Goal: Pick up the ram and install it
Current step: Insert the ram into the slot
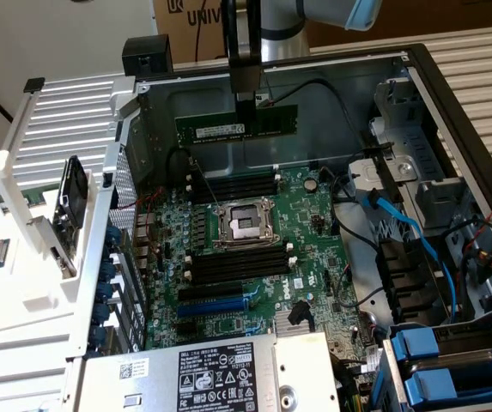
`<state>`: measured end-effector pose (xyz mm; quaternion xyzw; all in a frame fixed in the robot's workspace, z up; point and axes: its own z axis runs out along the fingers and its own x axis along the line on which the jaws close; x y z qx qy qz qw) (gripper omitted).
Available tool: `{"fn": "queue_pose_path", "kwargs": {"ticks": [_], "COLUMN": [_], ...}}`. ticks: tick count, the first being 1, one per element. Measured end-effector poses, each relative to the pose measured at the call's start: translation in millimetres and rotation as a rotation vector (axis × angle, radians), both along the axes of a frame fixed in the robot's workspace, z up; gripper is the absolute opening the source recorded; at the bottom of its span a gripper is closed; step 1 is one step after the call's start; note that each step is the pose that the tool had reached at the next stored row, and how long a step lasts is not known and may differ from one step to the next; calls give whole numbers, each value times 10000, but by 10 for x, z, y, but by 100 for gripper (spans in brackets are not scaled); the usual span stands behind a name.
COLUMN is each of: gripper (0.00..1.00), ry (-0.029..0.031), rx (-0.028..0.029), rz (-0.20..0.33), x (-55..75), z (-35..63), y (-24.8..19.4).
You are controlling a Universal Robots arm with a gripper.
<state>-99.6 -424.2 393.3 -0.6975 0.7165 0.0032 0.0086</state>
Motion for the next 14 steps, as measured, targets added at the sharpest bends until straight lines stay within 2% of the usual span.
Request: {"fn": "queue_pose_path", "kwargs": {"ticks": [9,14], "gripper": [12,12], "ry": [0,4], "rx": [1,-9], "rz": [78,81], "x": [-25,-25], "z": [-19,-42], "y": [1,25]}}
